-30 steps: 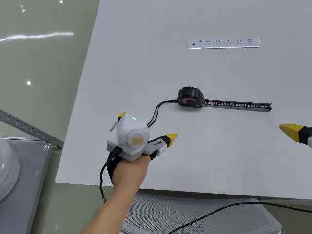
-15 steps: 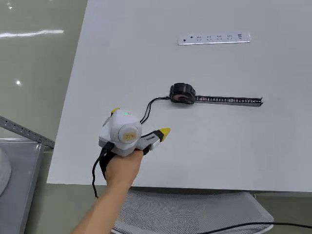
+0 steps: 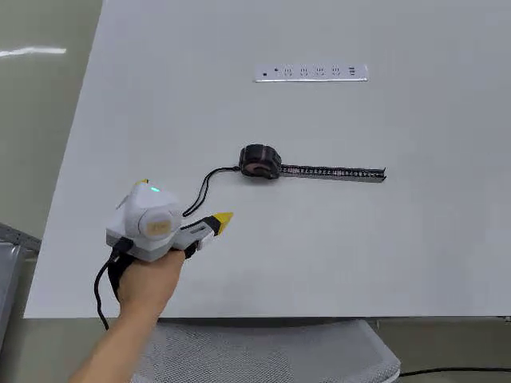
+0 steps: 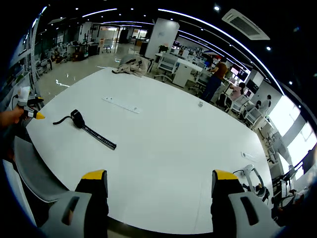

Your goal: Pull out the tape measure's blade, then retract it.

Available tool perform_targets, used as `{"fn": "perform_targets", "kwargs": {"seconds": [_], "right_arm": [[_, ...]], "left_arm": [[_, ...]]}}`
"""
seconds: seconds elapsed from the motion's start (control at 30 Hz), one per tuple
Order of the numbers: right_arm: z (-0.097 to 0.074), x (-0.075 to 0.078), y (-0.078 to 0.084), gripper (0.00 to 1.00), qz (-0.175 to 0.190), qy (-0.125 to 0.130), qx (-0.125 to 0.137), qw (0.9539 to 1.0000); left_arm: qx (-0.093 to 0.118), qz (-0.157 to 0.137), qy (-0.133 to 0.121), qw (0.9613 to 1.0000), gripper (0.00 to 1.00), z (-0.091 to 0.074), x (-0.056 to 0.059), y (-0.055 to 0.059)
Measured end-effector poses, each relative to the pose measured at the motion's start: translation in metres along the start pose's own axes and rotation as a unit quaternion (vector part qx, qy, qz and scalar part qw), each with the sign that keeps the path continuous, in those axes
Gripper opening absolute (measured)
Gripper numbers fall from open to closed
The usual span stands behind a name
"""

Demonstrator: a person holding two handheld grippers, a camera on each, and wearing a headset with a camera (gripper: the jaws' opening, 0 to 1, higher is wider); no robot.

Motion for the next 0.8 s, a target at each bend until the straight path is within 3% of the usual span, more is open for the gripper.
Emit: {"fn": "perform_targets", "kwargs": {"seconds": [0.2, 0.43, 0.57, 0.8], "right_arm": [[0.005, -0.044, -0.022, 0.89, -0.004, -0.043, 0.035, 0.9985], [0.011, -0.082, -0.035, 0.89, -0.001, -0.079, 0.046, 0.9958], [0.012, -0.104, -0.037, 0.9, 0.0, -0.099, 0.047, 0.994], [0.006, -0.129, -0.033, 0.9, 0.014, -0.124, 0.049, 0.991]], "left_arm": [[-0.001, 0.003, -0.004, 1.0, 0.95, -0.005, -0.006, -0.001], [0.005, -0.002, -0.015, 0.9999, 0.95, -0.015, -0.016, -0.011], [0.01, -0.001, -0.019, 0.9998, 0.95, -0.023, -0.022, -0.019], [0.021, 0.001, -0.022, 0.9995, 0.95, -0.034, -0.029, -0.027]]}}
Point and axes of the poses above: the centre of the closed fingertips' face, and the gripper's own axes: z roughly forward along the fingers, x roughly to its right, y roughly out of its underside, the point moved 5 cm from there along -z, roughly backward along the fingers, and after that the axes turned 12 degrees about y, right-handed, at the moved point
